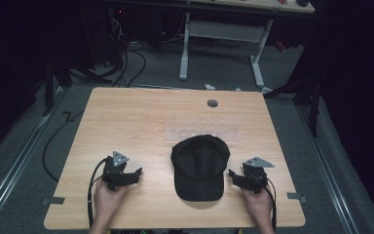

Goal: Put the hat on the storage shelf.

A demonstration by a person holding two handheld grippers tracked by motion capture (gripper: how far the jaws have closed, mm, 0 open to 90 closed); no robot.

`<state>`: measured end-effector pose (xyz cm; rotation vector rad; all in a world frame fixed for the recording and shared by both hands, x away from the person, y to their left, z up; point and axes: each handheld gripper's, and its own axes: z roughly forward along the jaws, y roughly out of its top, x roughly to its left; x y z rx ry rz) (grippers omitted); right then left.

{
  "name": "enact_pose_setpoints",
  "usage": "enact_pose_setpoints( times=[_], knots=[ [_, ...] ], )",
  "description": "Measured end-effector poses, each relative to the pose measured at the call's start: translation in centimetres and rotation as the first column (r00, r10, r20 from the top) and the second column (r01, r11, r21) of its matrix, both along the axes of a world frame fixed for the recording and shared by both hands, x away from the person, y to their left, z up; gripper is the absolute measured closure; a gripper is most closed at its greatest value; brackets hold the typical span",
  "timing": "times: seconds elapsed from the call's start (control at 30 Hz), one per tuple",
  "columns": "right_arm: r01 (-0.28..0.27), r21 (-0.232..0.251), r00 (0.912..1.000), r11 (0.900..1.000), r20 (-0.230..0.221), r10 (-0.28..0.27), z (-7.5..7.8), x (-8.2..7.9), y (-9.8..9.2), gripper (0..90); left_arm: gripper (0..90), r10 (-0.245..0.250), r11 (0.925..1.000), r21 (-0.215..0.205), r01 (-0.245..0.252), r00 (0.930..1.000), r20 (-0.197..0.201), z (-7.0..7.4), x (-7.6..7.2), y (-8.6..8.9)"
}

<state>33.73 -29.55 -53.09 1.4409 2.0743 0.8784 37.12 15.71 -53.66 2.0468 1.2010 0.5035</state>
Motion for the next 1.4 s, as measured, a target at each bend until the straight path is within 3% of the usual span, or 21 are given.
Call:
enact_pose_setpoints(
  times=[1.07, 1.4],
  knots=[
    [0.008, -0.003, 1.0, 1.0, 0.002, -0.008, -0.01, -0.13, 0.07, 34.2, 21.2, 0.001, 1.0, 0.0, -0.001, 1.0, 0.0, 0.01, 0.0, 0.0],
    [0.017, 0.01, 0.9999, 1.0, -0.002, -0.017, 0.39, -0.37, -0.29, 41.2, 21.3, 0.001, 1.0, -0.001, -0.001, 1.0, 0.0, 0.01, 0.0, 0.0]
  ],
)
